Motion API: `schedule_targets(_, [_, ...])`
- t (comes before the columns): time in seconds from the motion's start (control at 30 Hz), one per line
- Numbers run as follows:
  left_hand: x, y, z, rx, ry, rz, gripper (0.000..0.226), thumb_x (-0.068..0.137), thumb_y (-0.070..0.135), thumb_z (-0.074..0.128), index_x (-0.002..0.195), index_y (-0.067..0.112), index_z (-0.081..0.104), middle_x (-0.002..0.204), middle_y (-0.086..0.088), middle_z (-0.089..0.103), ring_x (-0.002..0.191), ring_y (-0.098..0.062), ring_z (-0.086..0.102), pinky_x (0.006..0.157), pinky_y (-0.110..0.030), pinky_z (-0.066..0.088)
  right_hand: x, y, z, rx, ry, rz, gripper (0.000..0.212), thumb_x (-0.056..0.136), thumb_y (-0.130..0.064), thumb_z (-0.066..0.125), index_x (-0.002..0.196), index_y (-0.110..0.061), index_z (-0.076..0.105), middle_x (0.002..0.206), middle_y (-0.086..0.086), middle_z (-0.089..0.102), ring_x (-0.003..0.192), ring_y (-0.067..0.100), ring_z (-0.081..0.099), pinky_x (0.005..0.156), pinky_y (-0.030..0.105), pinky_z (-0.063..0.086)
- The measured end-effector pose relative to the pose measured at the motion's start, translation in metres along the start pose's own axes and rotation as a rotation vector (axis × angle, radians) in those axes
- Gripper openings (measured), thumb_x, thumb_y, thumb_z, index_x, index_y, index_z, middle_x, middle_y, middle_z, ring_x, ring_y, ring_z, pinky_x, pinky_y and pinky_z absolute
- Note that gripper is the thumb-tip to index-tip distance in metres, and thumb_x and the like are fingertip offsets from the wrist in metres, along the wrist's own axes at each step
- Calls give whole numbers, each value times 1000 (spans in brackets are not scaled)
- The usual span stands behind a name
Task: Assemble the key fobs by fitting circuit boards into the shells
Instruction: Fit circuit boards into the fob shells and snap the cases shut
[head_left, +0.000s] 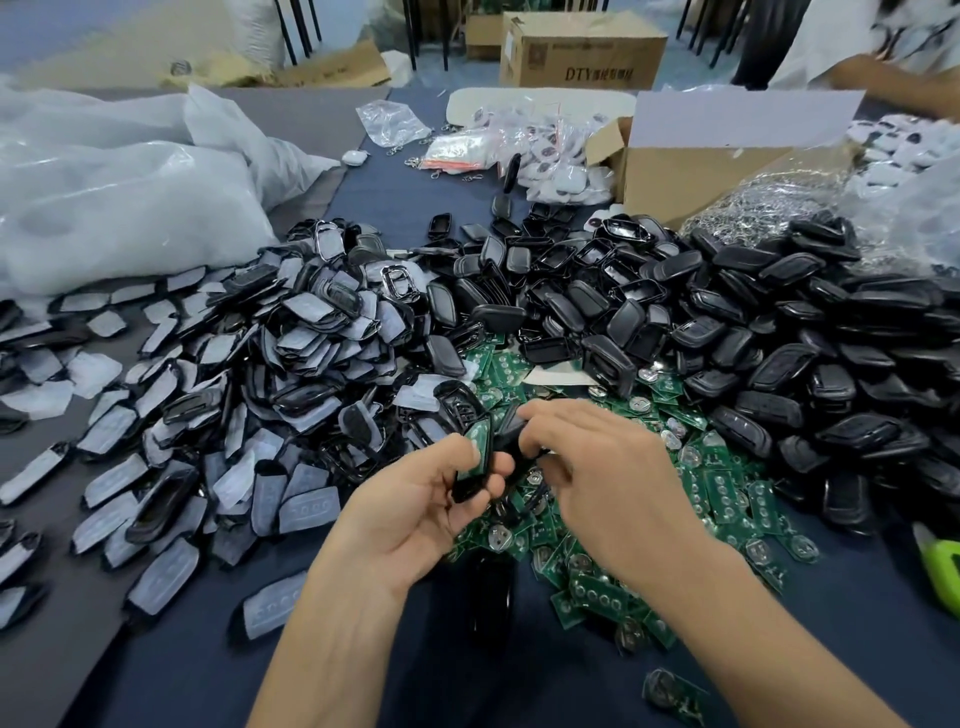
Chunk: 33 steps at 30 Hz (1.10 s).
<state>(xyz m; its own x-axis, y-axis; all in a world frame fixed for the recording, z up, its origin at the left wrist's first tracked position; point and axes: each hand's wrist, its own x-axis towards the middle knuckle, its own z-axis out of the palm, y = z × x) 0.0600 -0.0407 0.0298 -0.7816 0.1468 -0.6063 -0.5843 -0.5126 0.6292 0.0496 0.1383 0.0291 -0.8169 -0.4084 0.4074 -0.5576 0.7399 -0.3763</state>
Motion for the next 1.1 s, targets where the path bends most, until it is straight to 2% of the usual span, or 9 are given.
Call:
schedule_targets(0.13, [3, 3, -12, -87, -72, -77, 16, 64, 9, 70, 71, -2, 79, 72, -10, 71, 50, -11, 65, 40, -15, 51, -13, -3, 13, 147, 29, 192, 48, 80, -5, 83, 103, -36, 54, 104, -16, 73, 94, 12, 70, 83, 37, 59])
schedule_targets(0.23, [5, 3, -16, -25, -178, -79, 30, 62, 0, 76, 91, 1, 82, 73, -10, 68, 51, -12, 62, 42, -16, 52, -20, -8, 17, 418, 9, 390, 53, 91, -11, 77, 112, -52, 50, 110, -24, 73, 111, -5, 67, 89, 8, 50])
schedule_targets(0.3, [6, 3, -16, 65, -246, -51, 40, 60, 7, 75, 98, 8, 85, 74, -6, 69, 54, -11, 63, 46, -16, 53, -21, -10, 19, 573, 39, 452, 55, 90, -7, 76, 114, -52, 56, 113, -28, 73, 116, -16, 60, 89, -1, 42])
schedule_targets(0.4, [8, 4, -11, 140, -256, 23, 43, 64, 7, 74, 105, 12, 84, 79, -6, 72, 59, -12, 66, 52, -18, 56, -21, -5, 19, 766, 43, 547, 50, 85, -5, 76, 111, -46, 66, 108, -26, 76, 108, -7, 68, 86, 6, 49])
schedule_targets(0.57, [16, -6, 4, 104, 108, 271, 26, 90, -9, 62, 91, 9, 81, 93, -16, 79, 75, -21, 75, 63, -26, 62, -24, 8, 19, 1219, 112, 812, 39, 84, 4, 77, 105, -29, 81, 108, 1, 80, 104, 12, 72, 94, 30, 55])
schedule_targets(0.63, [16, -13, 8, 226, 189, 355, 31, 92, -12, 63, 86, 11, 83, 94, -14, 80, 81, -20, 77, 66, -26, 62, -24, 10, 19, 1358, 85, 847, 34, 80, -2, 79, 104, -27, 82, 110, 5, 79, 104, 15, 73, 92, 29, 56])
schedule_targets(0.83, [13, -26, 13, 353, 281, 435, 35, 90, -10, 65, 88, 19, 85, 89, -2, 82, 82, -12, 76, 69, -25, 62, -18, -1, 30, 1216, 21, 777, 39, 83, 12, 74, 105, -19, 81, 103, 4, 81, 100, 16, 76, 83, 22, 58])
schedule_targets(0.93, [11, -27, 12, 407, 237, 447, 35, 91, -7, 64, 97, 21, 85, 94, -2, 82, 89, -17, 76, 80, -33, 64, -17, -9, 34, 1145, 17, 748, 41, 81, 11, 75, 107, -21, 79, 102, 0, 81, 99, 16, 77, 85, 26, 60])
schedule_targets(1.1, [10, -26, 7, 434, 172, 370, 24, 99, 7, 63, 99, 22, 82, 100, 2, 82, 98, -13, 76, 85, -30, 61, -13, -14, 31, 949, 43, 766, 38, 76, -1, 83, 102, -28, 81, 95, -11, 81, 94, 9, 77, 91, 36, 61])
